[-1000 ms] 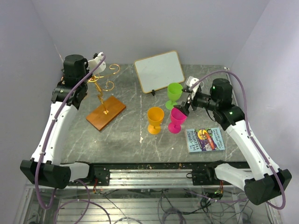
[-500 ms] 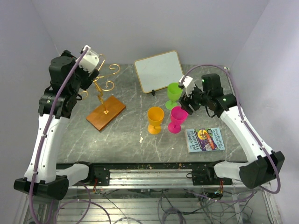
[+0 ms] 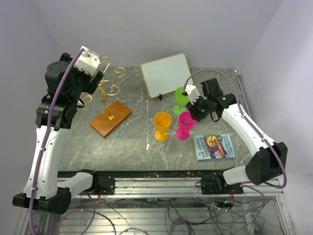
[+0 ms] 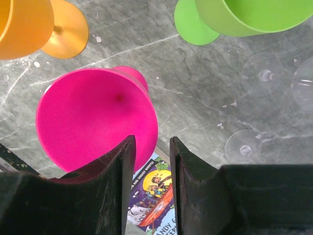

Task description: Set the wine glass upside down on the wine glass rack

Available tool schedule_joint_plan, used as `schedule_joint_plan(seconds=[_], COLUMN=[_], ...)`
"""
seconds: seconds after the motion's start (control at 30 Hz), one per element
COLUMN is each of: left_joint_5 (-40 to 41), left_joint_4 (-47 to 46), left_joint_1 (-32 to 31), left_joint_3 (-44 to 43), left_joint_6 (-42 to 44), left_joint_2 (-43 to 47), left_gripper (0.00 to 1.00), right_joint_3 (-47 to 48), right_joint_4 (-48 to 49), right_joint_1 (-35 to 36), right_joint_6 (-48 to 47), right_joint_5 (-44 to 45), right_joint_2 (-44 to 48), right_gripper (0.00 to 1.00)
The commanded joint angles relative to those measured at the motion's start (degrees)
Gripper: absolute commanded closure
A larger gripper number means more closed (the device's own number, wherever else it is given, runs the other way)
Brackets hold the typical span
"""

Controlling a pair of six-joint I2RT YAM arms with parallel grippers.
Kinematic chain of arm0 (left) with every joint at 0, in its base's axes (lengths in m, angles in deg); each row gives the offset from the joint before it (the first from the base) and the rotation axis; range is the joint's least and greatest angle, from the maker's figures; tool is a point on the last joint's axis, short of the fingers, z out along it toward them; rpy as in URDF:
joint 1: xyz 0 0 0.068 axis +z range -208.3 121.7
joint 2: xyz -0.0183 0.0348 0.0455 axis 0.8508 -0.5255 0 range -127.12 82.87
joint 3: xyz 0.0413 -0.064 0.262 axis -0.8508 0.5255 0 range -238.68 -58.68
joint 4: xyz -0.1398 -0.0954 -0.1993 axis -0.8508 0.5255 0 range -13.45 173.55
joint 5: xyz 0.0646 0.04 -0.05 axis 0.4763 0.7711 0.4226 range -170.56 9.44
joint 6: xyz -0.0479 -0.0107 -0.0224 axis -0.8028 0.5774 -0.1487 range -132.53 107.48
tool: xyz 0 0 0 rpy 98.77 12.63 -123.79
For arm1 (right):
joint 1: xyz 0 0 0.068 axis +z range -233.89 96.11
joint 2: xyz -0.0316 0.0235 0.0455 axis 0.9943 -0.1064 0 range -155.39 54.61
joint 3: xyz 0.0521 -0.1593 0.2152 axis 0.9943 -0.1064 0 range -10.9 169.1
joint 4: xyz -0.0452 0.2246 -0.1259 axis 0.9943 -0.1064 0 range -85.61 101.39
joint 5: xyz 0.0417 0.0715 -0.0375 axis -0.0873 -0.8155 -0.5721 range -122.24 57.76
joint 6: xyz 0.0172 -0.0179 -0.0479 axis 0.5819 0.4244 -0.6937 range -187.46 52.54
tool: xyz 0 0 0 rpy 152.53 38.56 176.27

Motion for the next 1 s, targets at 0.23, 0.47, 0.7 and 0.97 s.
schedule_joint_plan(seconds=[0.23, 0.47, 0.7, 0.97], left_joint_5=[-3.82, -5.05, -9.16, -20.14], left_joint_4=[-1.9, -2.5, -4.63, -4.98], left_joint_1=[-0.35, -0.35, 1.27, 2.14], left_joint_3=[-0.45, -0.61, 0.19, -1.17], left_joint_6=[-2.78, -5.46, -14.18, -24.31], left_joint_2=[1.49, 1.64, 3.22, 3.22], left_gripper=[0.0, 0.0, 0.0, 0.01], right_joint_3=[0.37, 2.33, 6.67, 17.87], right_joint_4=[0.64, 0.66, -0.05, -2.76], right_joint_1=[0.32, 0.04, -6.61, -12.05], right_joint_6=[2.14, 2.16, 0.14, -3.46], right_joint_5=[-1.28, 0.98, -7.07, -19.01], right_joint_2=[-1.22, 0.89, 6.68, 11.35], right_gripper=[0.74, 0.98, 1.0, 1.0])
